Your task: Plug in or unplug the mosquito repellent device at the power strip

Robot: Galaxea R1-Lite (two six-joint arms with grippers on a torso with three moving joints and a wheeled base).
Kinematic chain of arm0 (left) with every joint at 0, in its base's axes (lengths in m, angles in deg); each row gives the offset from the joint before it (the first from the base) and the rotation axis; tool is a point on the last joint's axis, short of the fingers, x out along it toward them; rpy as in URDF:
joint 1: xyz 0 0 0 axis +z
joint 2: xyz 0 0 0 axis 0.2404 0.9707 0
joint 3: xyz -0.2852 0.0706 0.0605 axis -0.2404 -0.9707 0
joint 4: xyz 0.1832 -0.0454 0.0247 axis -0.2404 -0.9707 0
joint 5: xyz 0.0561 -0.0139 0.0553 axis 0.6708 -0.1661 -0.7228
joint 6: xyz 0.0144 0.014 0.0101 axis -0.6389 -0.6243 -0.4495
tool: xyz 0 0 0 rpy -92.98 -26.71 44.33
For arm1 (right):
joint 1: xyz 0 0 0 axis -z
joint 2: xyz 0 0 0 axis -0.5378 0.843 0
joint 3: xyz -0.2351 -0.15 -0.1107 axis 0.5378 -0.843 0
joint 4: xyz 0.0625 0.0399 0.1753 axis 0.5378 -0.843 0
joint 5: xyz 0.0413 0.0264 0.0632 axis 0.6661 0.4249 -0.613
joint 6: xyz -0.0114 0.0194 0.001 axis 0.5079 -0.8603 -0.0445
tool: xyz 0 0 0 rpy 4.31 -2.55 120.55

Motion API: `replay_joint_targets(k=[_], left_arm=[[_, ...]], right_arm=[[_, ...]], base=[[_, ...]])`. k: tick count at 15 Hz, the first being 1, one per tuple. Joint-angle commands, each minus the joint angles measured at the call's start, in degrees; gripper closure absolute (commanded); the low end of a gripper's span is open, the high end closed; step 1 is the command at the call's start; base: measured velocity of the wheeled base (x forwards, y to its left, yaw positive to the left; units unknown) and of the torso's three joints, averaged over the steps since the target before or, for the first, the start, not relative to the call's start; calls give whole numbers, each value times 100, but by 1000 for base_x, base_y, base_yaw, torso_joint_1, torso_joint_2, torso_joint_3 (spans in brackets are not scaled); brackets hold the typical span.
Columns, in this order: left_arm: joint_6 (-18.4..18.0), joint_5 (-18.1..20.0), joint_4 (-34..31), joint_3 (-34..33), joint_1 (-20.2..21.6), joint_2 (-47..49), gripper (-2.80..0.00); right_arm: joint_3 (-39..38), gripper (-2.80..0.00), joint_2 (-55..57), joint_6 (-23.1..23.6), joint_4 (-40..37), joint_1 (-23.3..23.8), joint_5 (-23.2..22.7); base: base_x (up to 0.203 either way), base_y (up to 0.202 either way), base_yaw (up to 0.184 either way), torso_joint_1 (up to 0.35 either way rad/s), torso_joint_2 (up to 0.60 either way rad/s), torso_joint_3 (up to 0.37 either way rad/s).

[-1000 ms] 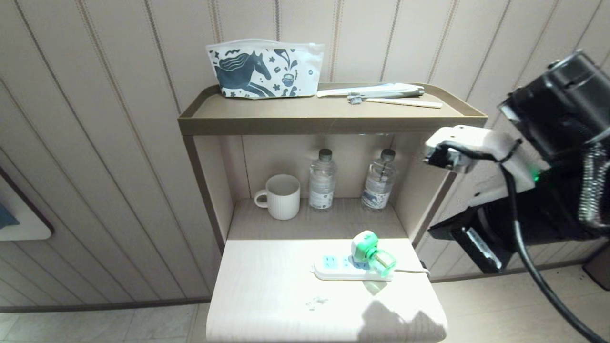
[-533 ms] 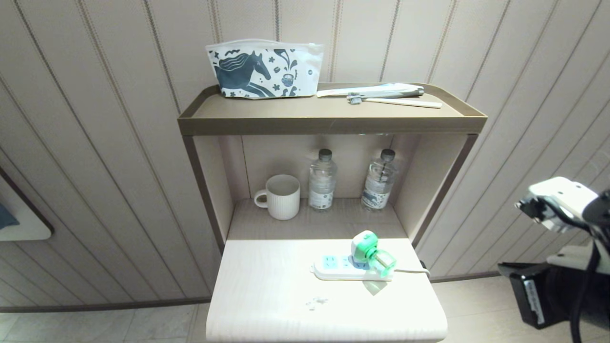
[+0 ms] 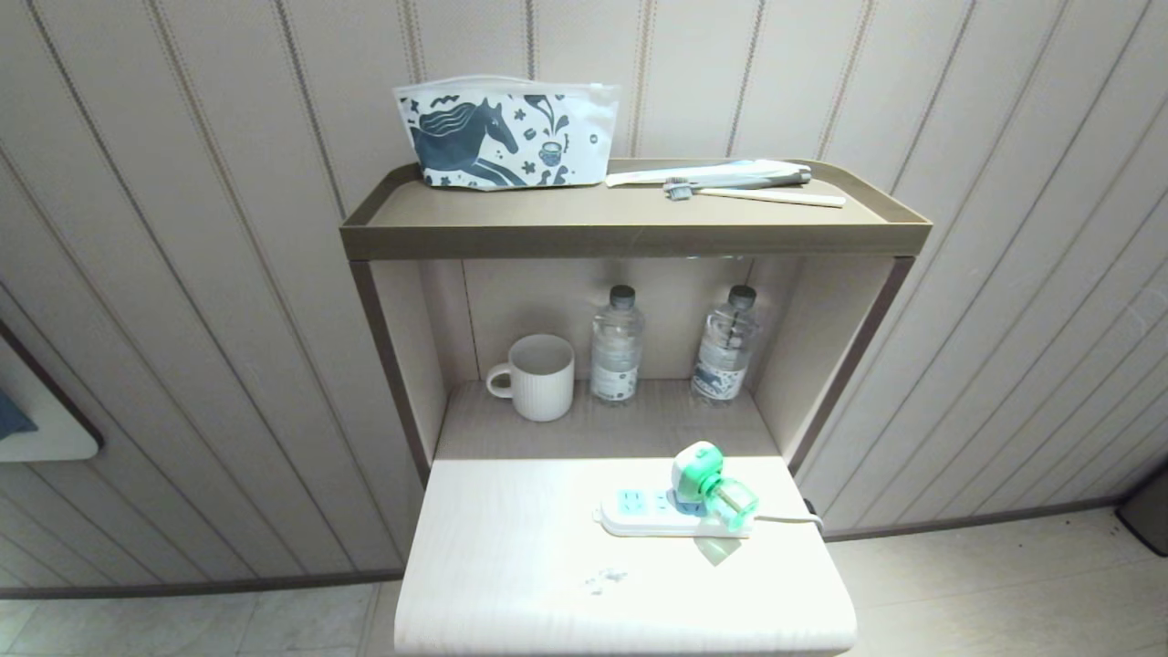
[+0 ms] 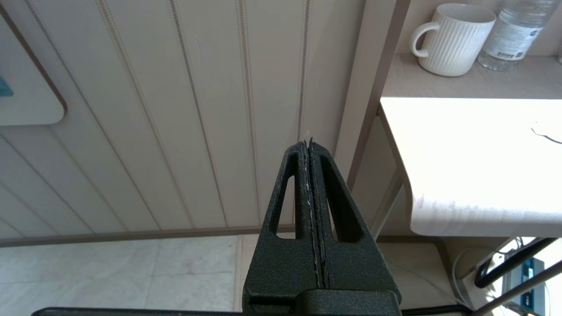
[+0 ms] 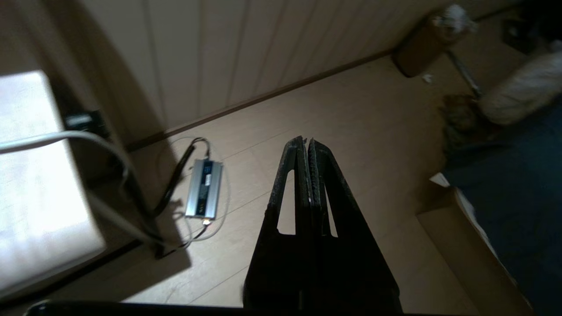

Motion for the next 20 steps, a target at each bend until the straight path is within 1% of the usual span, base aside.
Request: replay_joint_targets(k=[1, 3, 4, 6, 8, 9, 10, 11, 12, 13, 14, 15, 17, 18, 19, 20], left_arm=[[4, 3, 1, 0, 1, 9, 0], [4, 3, 0, 0, 1, 9, 0], [4, 0, 1, 0, 1, 9, 0], [4, 3, 1, 0, 1, 9, 0], [-4, -5, -7, 0, 1, 9, 0], [4, 3, 1, 0, 1, 9, 0], [4, 3, 1, 0, 1, 9, 0], [4, 2, 1, 0, 1, 9, 0], [4, 3, 1, 0, 1, 9, 0], [0, 3, 1, 0, 1, 9, 0], [4, 3, 1, 0, 1, 9, 0], [4, 3, 1, 0, 1, 9, 0], [4, 3, 1, 0, 1, 9, 0], [4, 3, 1, 0, 1, 9, 0], [-5, 3, 1, 0, 1, 9, 0], [4, 3, 1, 0, 1, 9, 0]], right_arm=[[-275, 0, -902, 138, -22, 828, 207], [-480, 0, -1562, 377, -11, 1466, 249], [-610, 0, -1894, 522, 6, 1713, 247], [-812, 0, -2351, 788, 20, 1954, 241], [-929, 0, -2655, 995, 23, 2357, 239], [-989, 0, -2789, 1174, 48, 2602, 233], [-1151, 0, -2932, 1375, 190, 2740, 180], [-1369, 0, -3042, 1545, 467, 2751, 72], [-1676, 0, -3236, 1809, 867, 2750, -115], [-2004, 0, -3456, 2114, 1309, 2715, -475], [-2300, 0, -3707, 2413, 1692, 2650, -974], [-2509, 0, -4066, 2715, 1920, 2606, -1545], [-2637, 0, -4717, 3141, 1934, 2567, -3148], [-2643, 0, -4792, 3276, 1787, 2555, -3744], [-2640, 0, -4805, 3313, 1669, 2549, -4308], [-2644, 0, -4810, 3280, 1585, 2546, -4763]], base=[[0, 0, 0, 0, 0, 0], [0, 0, 0, 0, 0, 0], [0, 0, 0, 0, 0, 0], [0, 0, 0, 0, 0, 0], [0, 0, 0, 0, 0, 0], [0, 0, 0, 0, 0, 0], [0, 0, 0, 0, 0, 0], [0, 0, 0, 0, 0, 0], [0, 0, 0, 0, 0, 0], [0, 0, 0, 0, 0, 0], [0, 0, 0, 0, 0, 0], [0, 0, 0, 0, 0, 0], [0, 0, 0, 0, 0, 0], [0, 0, 0, 0, 0, 0], [0, 0, 0, 0, 0, 0], [0, 0, 0, 0, 0, 0]])
